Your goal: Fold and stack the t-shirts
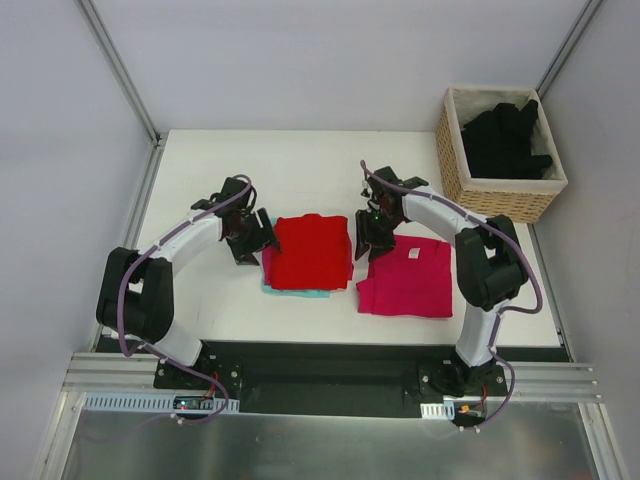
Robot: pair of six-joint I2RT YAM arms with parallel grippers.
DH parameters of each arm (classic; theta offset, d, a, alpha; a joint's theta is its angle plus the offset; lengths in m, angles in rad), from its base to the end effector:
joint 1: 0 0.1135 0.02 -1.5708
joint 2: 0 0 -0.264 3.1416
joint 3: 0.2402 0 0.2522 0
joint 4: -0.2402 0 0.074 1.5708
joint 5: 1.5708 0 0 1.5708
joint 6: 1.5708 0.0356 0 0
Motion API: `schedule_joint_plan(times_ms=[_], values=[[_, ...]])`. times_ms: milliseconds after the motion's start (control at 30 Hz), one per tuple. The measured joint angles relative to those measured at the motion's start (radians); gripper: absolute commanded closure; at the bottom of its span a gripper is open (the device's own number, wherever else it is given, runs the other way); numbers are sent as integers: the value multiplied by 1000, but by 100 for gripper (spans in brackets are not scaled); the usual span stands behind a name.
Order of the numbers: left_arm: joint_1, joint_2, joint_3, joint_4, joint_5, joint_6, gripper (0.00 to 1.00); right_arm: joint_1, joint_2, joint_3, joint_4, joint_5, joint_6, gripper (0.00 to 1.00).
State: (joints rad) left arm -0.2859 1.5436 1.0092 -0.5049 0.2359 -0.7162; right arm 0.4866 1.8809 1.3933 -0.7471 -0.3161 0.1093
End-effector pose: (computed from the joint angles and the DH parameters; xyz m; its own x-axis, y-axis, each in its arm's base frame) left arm 0.2943 -0.0952 0.2106 -0.8785 -0.4071 -0.2500 -0.2504 0.8381 -0.4847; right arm 0.3313 0.1878 0.2013 -0.8879 -0.3524 -0.2958 -0.4408 0.8356 0.3277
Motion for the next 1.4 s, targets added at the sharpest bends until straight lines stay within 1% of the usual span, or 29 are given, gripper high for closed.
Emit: schedule_joint_plan(times_ms=[167,400,500,667,767,867,1000,1067,1233,1400], values=[[0,9,2,11,10,4,29,1,30,4,-3,13,-14,55],[18,9,-12,69,45,3,30,7,58,6,36,-30,-18,55],[19,10,-12,82,60,3,30,17,69,9,40,-26,-18,55],[18,10,16,77,116,17,26,35,51,13,13,74,-17,54],[9,17,82,78,198,54,25,19,-16,-29,7,119,-13,54],[-40,42,144,108,281,91,26,-23,-126,-84,-19,151,-9,54],[-125,85,150,113,333,116,26,-74,-219,-110,-36,177,-8,54],[-178,124,153,109,356,126,27,-84,-238,-120,-45,185,-6,54],[-265,217,190,100,400,132,27,-85,-243,-147,-82,208,12,55],[-298,266,220,100,441,138,28,-85,-259,-196,-114,209,48,55]])
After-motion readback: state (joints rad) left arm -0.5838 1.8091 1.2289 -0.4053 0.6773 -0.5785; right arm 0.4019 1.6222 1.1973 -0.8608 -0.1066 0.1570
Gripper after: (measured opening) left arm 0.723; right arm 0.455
